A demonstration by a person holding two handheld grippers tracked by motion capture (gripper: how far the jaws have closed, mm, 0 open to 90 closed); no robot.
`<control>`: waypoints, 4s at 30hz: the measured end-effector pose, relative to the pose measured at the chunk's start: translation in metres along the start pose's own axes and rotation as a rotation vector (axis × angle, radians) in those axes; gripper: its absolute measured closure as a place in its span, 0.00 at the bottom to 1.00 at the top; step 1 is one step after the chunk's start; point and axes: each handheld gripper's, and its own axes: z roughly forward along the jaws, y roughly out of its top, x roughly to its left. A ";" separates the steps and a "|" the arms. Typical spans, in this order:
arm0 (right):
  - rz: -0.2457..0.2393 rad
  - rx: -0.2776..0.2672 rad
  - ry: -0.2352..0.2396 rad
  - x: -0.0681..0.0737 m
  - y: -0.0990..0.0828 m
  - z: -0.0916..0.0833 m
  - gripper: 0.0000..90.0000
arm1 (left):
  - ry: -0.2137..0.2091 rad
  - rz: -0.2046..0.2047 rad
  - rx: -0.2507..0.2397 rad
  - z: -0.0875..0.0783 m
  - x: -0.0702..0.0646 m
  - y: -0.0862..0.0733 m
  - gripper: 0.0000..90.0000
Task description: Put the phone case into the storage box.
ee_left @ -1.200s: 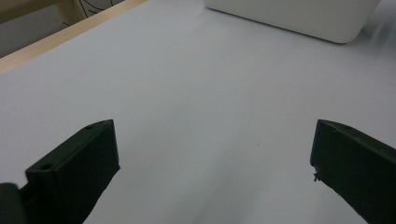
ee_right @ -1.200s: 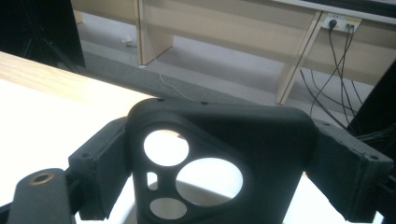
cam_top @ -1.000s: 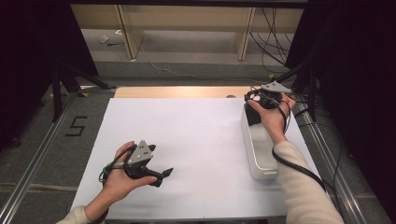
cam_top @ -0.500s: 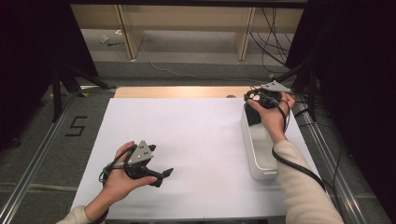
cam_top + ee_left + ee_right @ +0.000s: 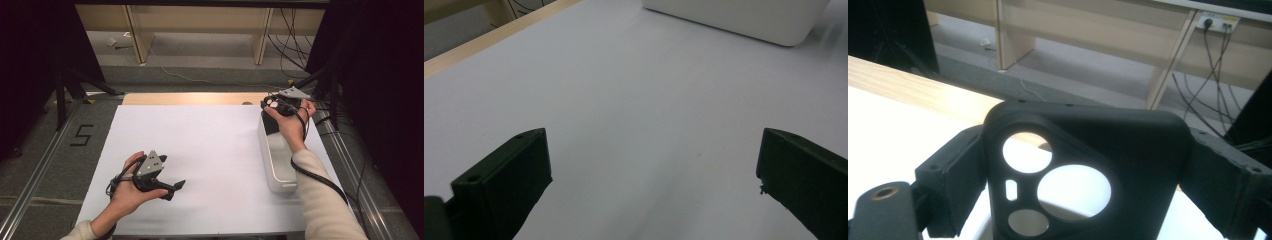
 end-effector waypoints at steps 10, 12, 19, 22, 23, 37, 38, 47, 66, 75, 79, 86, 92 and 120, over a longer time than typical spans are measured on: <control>0.002 0.027 0.023 0.000 -0.004 0.004 0.05 | -0.002 0.001 0.001 0.000 0.000 0.000 0.01; -0.002 0.025 0.023 0.001 -0.004 0.005 0.04 | -0.005 0.000 0.000 0.000 0.000 0.000 0.01; 0.014 0.001 0.025 -0.001 -0.003 0.003 0.00 | -0.006 0.001 0.001 0.001 -0.001 0.000 0.01; 0.020 -0.014 0.025 -0.001 -0.003 0.003 0.00 | -0.007 0.002 0.002 0.001 -0.001 0.000 0.01; 0.023 -0.018 0.024 -0.001 -0.003 0.003 0.00 | -0.007 0.002 0.002 0.001 -0.001 0.000 0.01; 0.034 -0.059 0.016 -0.003 0.003 -0.002 0.00 | -0.007 0.003 0.002 0.001 -0.001 0.000 0.01; 0.035 -0.059 0.016 -0.003 0.004 -0.003 0.00 | -0.007 0.002 0.002 0.001 -0.001 0.000 0.01; 0.038 -0.093 0.015 -0.003 0.012 -0.009 0.00 | -0.007 0.003 0.002 0.001 -0.001 0.000 0.01; 0.036 -0.116 0.008 -0.001 0.024 -0.033 0.02 | -0.004 -0.001 -0.002 0.000 -0.001 0.001 0.01; 0.026 -0.126 0.024 0.003 0.025 -0.045 0.02 | -0.002 0.002 -0.004 0.000 -0.001 0.002 0.01; 0.026 -0.135 0.044 0.007 0.026 -0.051 0.03 | -0.003 0.000 -0.004 0.000 -0.002 0.002 0.01; 0.028 -0.137 0.111 0.016 0.023 -0.059 0.08 | -0.002 0.001 -0.003 0.000 -0.002 0.002 0.01; 0.030 -0.132 0.148 0.022 0.019 -0.065 0.11 | -0.001 0.002 -0.002 0.000 -0.002 0.002 0.01; -0.018 -0.108 0.389 0.058 -0.007 -0.106 0.16 | -0.002 0.001 -0.004 -0.001 -0.001 0.002 0.01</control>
